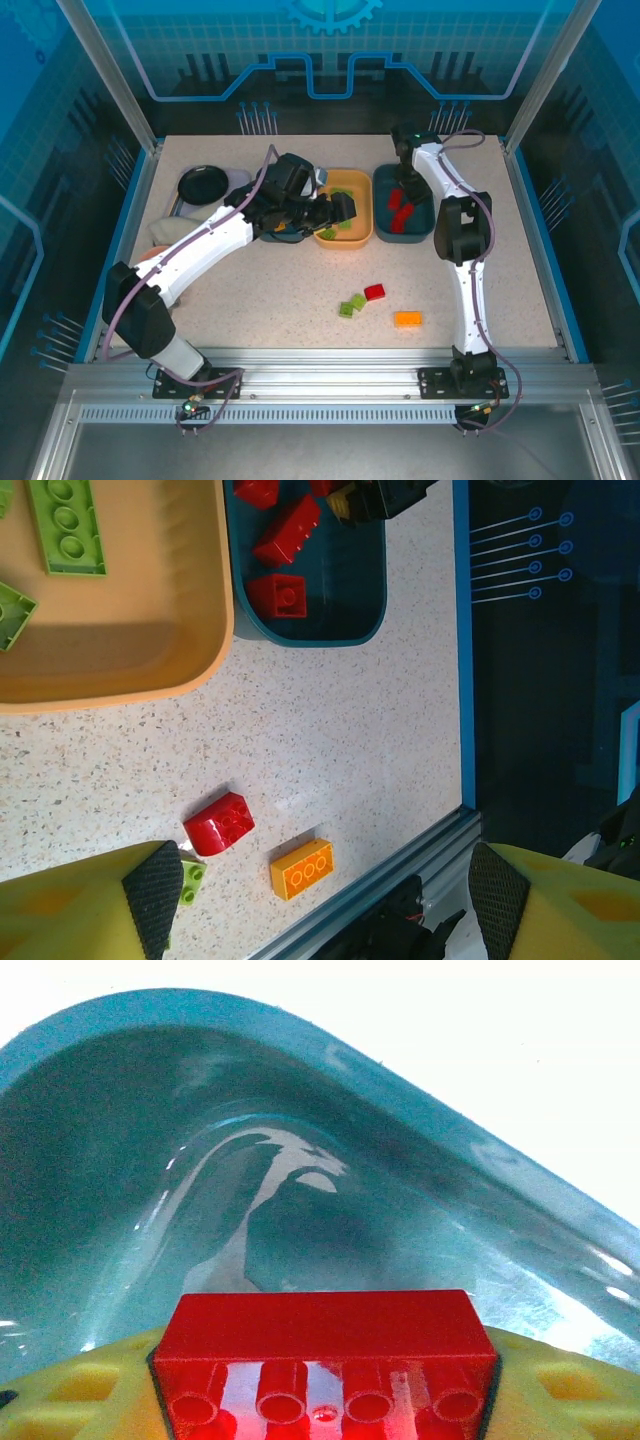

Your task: Sort the legos into containers by color

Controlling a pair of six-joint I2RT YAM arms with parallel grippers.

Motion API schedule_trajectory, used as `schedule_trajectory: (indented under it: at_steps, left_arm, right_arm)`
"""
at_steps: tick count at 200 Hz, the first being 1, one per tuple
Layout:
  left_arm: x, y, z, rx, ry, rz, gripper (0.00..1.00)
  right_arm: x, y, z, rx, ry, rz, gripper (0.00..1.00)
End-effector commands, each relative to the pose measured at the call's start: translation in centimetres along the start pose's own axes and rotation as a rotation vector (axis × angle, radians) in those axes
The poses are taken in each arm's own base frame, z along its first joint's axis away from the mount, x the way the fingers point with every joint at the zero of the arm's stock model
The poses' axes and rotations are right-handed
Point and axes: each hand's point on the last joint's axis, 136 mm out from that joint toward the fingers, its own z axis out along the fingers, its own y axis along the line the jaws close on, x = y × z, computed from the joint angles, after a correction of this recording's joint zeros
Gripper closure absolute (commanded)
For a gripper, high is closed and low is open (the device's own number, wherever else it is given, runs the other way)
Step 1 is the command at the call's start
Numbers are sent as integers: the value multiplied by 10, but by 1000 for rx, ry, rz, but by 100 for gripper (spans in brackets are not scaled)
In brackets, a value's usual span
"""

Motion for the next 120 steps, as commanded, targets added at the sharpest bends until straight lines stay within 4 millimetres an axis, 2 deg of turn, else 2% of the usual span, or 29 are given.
schedule_trajectory:
  at_steps: [1, 32, 56, 82, 99, 103, 107, 120]
  left_arm:
    - [0, -13, -4, 31, 6, 41, 21]
    - [2, -11, -5, 25, 11, 39, 21]
    - [4, -8, -6, 19, 14, 37, 21]
    - [8, -4, -5, 10, 24, 35, 21]
    - [13, 1, -2, 3, 40, 28, 21]
    - [13, 2, -1, 4, 43, 27, 21]
    - [15, 3, 0, 2, 48, 27, 21]
    - [20, 5, 3, -2, 69, 37, 22]
  right_arm:
    - [-10, -10, 5, 44, -8, 12, 46]
    - [-8, -1, 0, 8, 12, 13, 29]
    - [-10, 10, -16, -42, 6, 13, 21]
    - [-17, 20, -47, -107, -15, 23, 18]
    - [-21, 22, -73, -154, -34, 21, 17]
    - [-20, 22, -74, -154, -35, 12, 18]
    - [-23, 23, -91, -184, -47, 9, 19]
    - [-21, 22, -116, -228, -74, -30, 22]
